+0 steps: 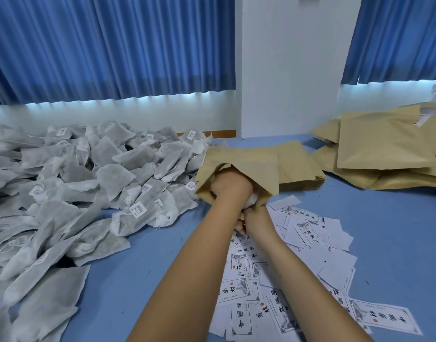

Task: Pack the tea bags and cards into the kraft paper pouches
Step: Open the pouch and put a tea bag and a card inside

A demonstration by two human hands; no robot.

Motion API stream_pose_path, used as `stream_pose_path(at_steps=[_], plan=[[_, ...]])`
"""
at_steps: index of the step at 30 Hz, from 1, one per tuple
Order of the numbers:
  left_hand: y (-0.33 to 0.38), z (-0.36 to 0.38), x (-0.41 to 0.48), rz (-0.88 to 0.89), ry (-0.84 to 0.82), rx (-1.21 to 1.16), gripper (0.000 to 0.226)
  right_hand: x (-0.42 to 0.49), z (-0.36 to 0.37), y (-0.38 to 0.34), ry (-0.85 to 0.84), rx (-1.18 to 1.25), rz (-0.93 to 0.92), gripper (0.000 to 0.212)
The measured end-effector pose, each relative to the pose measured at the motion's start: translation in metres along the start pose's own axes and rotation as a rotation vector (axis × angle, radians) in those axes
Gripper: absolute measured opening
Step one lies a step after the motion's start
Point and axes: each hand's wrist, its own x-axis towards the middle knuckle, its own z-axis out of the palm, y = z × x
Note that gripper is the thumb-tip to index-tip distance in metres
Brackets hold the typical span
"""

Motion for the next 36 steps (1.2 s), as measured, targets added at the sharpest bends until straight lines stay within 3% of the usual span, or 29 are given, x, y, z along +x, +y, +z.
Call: stream_pose_path(at_steps=[4,8,10,11,13,14,16,17,18,20,22,23,29,36], plan=[[-0.014,0.002,0.018,-0.09,0.092,-0.318,0.044,-0.013,0.019,0.001,-0.066,0.096,-0.066,0.033],[-0.009,0.013,0.017,-0.053,0.025,-0.081,0.051,-0.009,0.018,0.005,-0.016,0.129,-0.03,0.03],[0.008,0.015,0.002,0.082,-0.045,-0.059,0.059,-0.003,0.005,0.007,0.051,0.213,-0.017,0.031],[0.012,0.017,-0.007,0.217,0.0,-0.09,0.05,0.001,-0.001,0.007,0.071,0.299,-0.019,0.029],[0.005,0.012,-0.035,0.475,0.34,-0.257,0.019,0.007,-0.011,0.006,0.083,0.517,-0.004,0.025],[-0.008,0.006,-0.047,0.524,0.613,-0.354,0.02,0.01,-0.015,0.006,0.084,0.571,0.007,0.024],[-0.045,-0.007,-0.056,0.437,0.992,-0.454,0.023,0.014,-0.021,0.005,0.108,0.509,0.025,0.029],[-0.065,-0.011,-0.052,0.276,1.019,-0.404,0.022,0.014,-0.023,0.004,0.12,0.458,0.024,0.031],[-0.087,-0.011,-0.044,0.026,0.898,-0.265,0.025,0.014,-0.023,0.005,0.127,0.425,0.027,0.03],[-0.13,-0.005,-0.033,-0.455,0.387,0.016,0.054,0.014,-0.02,0.007,0.123,0.411,0.037,0.03],[-0.155,0.007,-0.032,-0.588,0.05,0.08,0.078,0.015,-0.018,0.007,0.125,0.412,0.041,0.03],[-0.159,0.014,-0.032,-0.57,0.004,0.105,0.081,0.016,-0.018,0.008,0.127,0.405,0.037,0.031],[-0.148,0.011,-0.033,-0.497,0.142,0.182,0.064,0.02,-0.021,0.013,0.134,0.366,0.024,0.029],[-0.119,0.007,-0.045,-0.359,-0.121,0.117,0.075,0.023,-0.025,0.014,0.129,0.396,0.029,0.029]])
